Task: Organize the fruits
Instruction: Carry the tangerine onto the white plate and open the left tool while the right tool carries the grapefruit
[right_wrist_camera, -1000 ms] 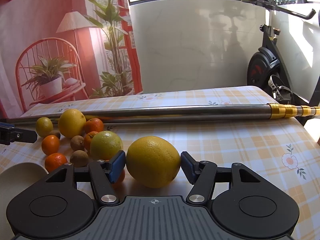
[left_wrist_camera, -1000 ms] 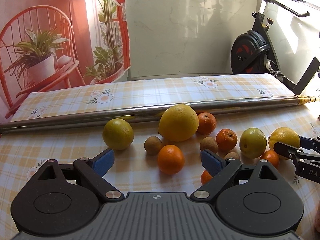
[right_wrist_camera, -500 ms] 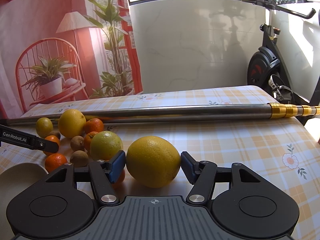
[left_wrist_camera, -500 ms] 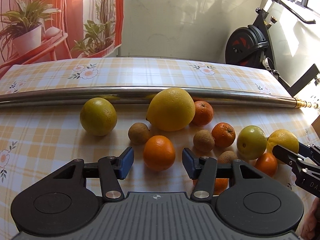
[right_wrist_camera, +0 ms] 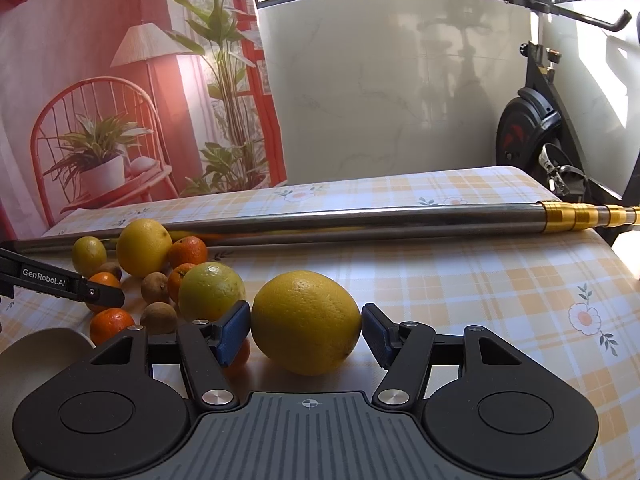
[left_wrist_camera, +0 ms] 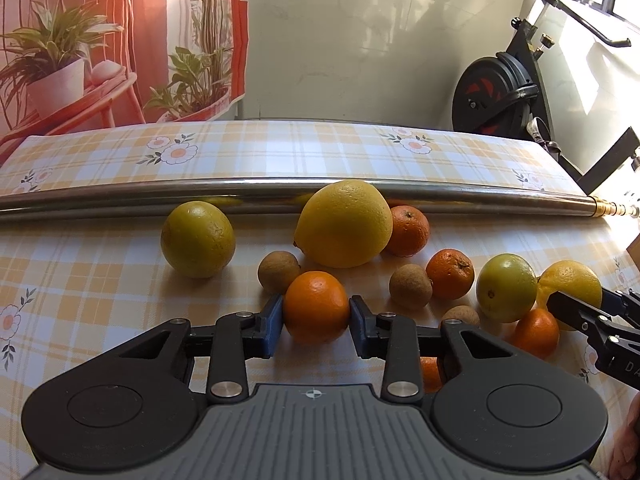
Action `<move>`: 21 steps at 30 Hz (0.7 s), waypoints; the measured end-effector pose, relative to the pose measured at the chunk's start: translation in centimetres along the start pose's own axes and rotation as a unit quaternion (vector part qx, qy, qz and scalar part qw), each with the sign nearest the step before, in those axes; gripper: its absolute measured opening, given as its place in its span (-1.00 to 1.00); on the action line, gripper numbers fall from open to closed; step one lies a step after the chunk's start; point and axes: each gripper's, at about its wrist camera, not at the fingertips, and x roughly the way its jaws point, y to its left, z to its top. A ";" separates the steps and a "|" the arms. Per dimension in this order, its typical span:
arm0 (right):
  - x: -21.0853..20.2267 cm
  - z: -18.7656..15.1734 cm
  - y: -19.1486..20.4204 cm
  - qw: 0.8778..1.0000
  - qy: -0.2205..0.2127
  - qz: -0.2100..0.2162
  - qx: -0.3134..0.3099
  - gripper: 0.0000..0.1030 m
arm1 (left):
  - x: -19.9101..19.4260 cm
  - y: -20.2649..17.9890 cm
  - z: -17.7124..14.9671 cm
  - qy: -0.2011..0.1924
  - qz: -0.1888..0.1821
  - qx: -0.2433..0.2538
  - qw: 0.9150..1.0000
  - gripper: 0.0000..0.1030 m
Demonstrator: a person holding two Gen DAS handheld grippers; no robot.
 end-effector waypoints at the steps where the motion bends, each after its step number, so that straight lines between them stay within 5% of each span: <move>1: 0.0 0.0 0.0 1.000 0.001 0.001 0.001 0.12 | -0.4 -0.1 0.0 -0.005 -0.001 0.003 1.000 -0.28; 12: -0.1 0.0 -0.5 1.000 0.000 0.013 0.017 0.08 | -6.0 -0.3 -1.8 -0.044 -0.011 0.002 0.999 -0.28; 21: -1.2 -0.4 -0.9 0.999 -0.019 -0.022 0.037 0.07 | -9.4 1.0 -4.7 -0.039 -0.020 -0.004 0.999 -0.28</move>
